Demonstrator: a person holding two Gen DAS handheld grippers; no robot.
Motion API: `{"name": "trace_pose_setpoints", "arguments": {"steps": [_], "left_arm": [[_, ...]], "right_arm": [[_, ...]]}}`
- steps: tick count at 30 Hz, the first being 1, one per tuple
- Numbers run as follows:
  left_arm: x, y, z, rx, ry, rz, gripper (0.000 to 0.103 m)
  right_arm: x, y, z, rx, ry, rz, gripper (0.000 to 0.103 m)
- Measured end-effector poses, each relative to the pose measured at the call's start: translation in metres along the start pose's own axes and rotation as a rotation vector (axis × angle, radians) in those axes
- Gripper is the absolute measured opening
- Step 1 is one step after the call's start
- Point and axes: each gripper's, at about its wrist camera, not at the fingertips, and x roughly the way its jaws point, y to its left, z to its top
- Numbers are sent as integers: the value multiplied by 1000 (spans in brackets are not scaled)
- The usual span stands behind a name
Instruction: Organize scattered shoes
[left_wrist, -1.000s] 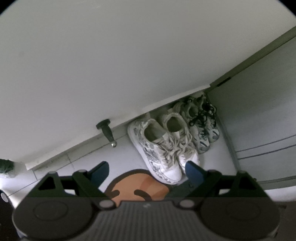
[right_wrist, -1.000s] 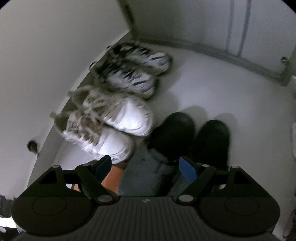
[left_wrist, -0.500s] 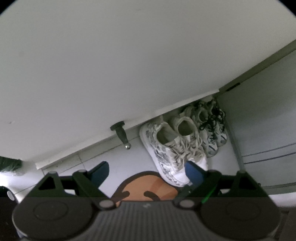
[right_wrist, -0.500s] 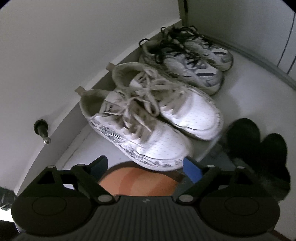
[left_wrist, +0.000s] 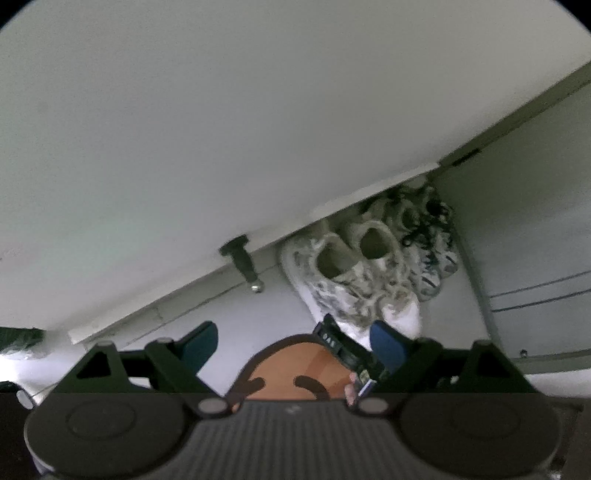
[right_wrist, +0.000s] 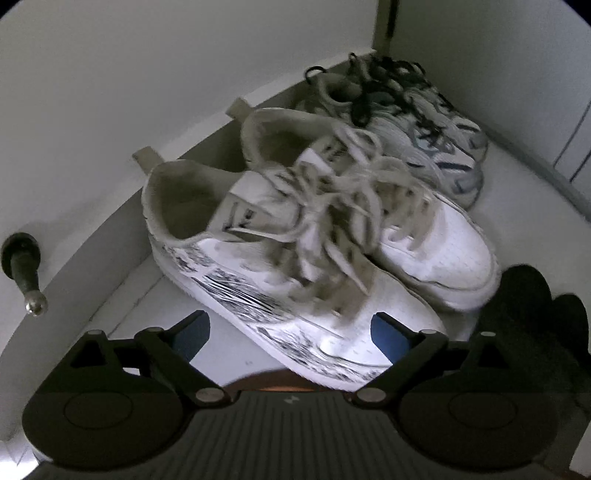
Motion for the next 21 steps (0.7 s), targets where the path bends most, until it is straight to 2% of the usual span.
{"name": "trace_pose_setpoints", "arguments": {"steps": [3, 8, 10, 21], "left_arm": [[1, 7, 2, -3, -9, 37, 91], [6, 15, 3, -46, 6, 52, 91], [7, 15, 3, -49, 9, 62, 92], [9, 1, -2, 6, 29, 49, 94]], "right_arm": [[8, 12, -1, -17, -14, -24, 97], [25, 22, -7, -25, -44, -85, 97], [31, 25, -7, -25, -46, -96, 100], [47, 35, -4, -66, -116, -169, 103]]}}
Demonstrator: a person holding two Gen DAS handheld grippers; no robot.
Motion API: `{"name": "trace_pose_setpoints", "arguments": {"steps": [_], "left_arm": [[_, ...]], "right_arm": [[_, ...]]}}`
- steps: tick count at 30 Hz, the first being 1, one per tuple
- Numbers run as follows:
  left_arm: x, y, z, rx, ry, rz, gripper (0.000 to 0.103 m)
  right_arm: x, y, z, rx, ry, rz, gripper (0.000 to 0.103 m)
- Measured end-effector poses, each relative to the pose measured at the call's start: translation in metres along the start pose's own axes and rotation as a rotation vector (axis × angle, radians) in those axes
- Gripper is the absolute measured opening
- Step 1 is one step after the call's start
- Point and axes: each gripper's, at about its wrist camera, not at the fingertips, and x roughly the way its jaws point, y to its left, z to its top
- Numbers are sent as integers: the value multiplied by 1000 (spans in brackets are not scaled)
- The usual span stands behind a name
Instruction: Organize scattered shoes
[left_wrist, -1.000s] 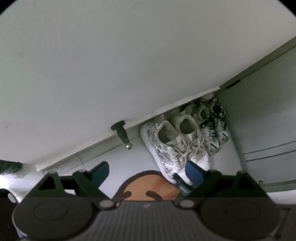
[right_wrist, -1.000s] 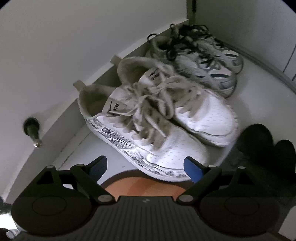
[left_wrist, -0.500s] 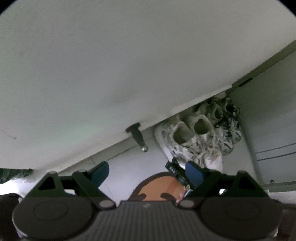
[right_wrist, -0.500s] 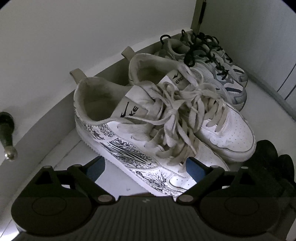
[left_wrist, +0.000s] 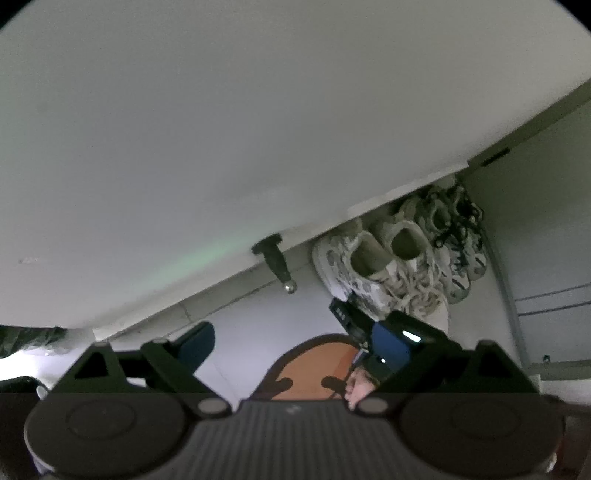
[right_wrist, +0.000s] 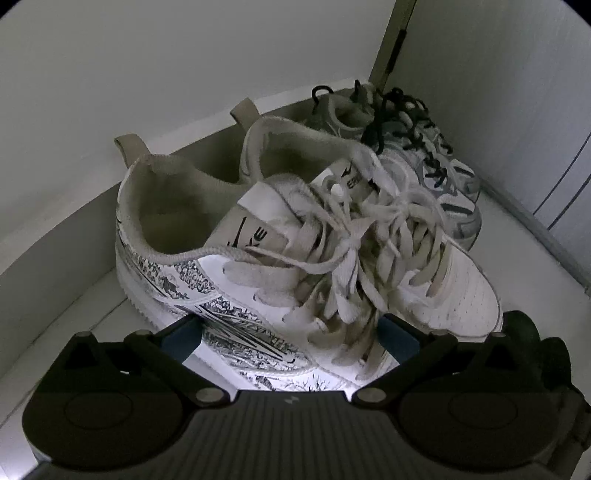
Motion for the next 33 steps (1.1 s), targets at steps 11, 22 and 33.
{"name": "trace_pose_setpoints", "arguments": {"steps": [11, 22, 33], "left_arm": [[-1, -2, -8, 35, 13, 0, 94], [5, -8, -12, 110, -5, 51, 94], [13, 2, -9, 74, 16, 40, 94]], "right_arm": [[17, -2, 18, -10, 0, -48, 103], [47, -18, 42, -21, -13, -88, 103], [37, -6, 34, -73, 5, -66, 103]]}}
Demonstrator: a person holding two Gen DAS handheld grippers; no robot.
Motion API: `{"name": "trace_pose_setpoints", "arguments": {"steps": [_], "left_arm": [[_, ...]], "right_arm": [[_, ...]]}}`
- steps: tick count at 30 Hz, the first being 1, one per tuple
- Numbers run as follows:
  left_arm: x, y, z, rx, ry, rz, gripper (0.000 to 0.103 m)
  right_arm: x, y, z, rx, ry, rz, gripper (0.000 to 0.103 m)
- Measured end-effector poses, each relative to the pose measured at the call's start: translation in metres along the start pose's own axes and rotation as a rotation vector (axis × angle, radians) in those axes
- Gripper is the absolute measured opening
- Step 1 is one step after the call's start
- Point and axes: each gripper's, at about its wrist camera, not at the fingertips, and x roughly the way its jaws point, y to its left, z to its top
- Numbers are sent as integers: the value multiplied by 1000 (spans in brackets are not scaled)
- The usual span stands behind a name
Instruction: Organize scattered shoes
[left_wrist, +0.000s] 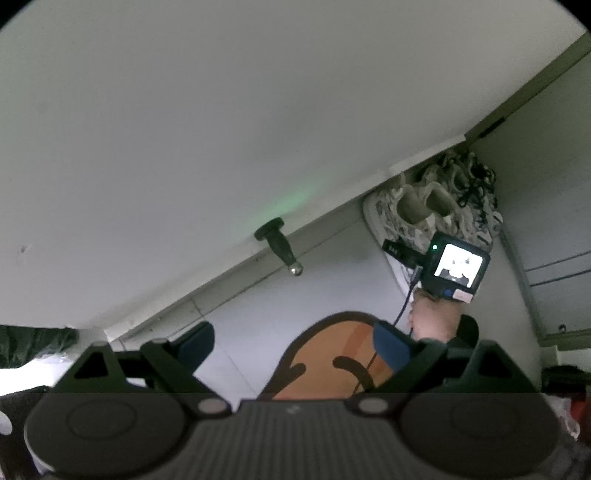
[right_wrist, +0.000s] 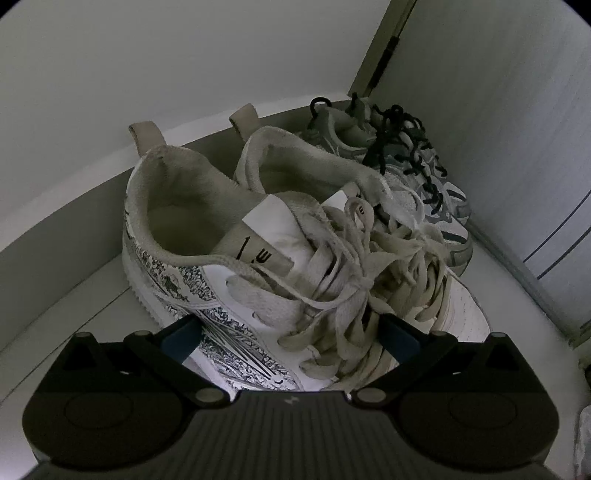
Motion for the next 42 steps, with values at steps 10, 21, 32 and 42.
{"name": "trace_pose_setpoints", "arguments": {"steps": [10, 21, 32, 42], "left_arm": [[-4, -27, 6, 12, 6, -59, 94], [4, -63, -1, 64, 20, -86, 94], [4, -83, -17, 101, 28, -77, 94], [1, -75, -18, 83, 23, -55, 94]], "right_arm": [[-60, -74, 22, 48, 61, 236, 103], [-146, -248, -13, 335, 153, 292, 83], [-163, -326, -58, 502, 249, 248, 83], [-70, -284, -87, 424, 543, 205, 80]]}}
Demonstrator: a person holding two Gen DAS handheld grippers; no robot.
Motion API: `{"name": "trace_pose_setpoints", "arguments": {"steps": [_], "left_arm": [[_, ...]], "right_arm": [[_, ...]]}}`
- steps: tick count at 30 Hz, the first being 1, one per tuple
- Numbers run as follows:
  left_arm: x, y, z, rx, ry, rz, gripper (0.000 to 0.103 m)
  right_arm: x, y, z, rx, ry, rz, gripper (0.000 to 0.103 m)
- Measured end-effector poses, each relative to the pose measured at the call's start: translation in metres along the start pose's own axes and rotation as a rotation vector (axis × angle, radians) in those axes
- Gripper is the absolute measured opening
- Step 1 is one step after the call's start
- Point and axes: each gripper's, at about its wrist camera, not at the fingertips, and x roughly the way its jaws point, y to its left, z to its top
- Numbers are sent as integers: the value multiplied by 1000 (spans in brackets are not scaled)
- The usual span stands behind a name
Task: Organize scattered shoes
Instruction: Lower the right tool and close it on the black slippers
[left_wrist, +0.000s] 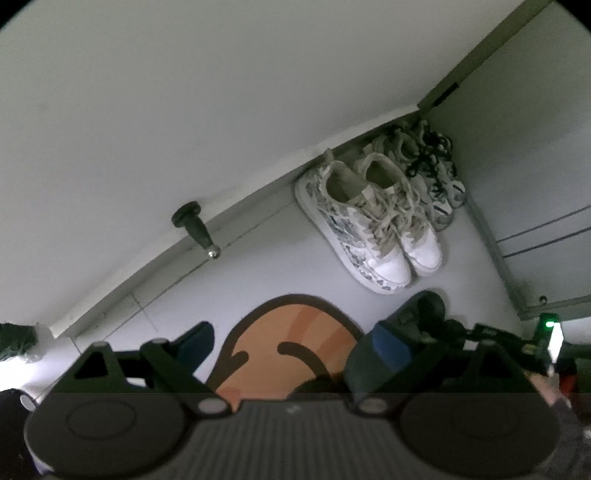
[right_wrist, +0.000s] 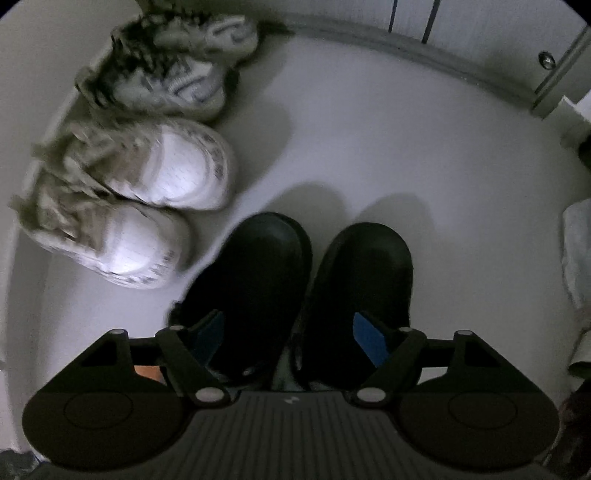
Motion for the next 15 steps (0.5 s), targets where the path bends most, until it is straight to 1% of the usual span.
{"name": "trace_pose_setpoints", "arguments": {"steps": [4, 6, 10, 11, 13, 14, 15], "left_arm": [[0, 5, 0, -13, 5, 4, 94], [0, 7, 0, -19, 5, 6, 94], [1, 10, 2, -27, 10, 6, 94], [1, 10, 2, -27, 11, 6, 94], [1, 7, 2, -8, 4, 16, 94], [0, 4, 2, 11, -3, 27, 94], [-1, 1, 2, 30, -10, 38, 94]], "right_arm": [[15, 3, -4, -23, 35, -35, 78], [20, 4, -5, -30, 48, -41, 74], [35, 9, -7, -37, 91, -45, 70], [41, 11, -8, -44, 110, -47, 68], [50, 13, -10, -52, 138, -53, 54], [54, 11, -11, -47, 148, -53, 42], [56, 9, -12, -37, 152, -42, 32]]}}
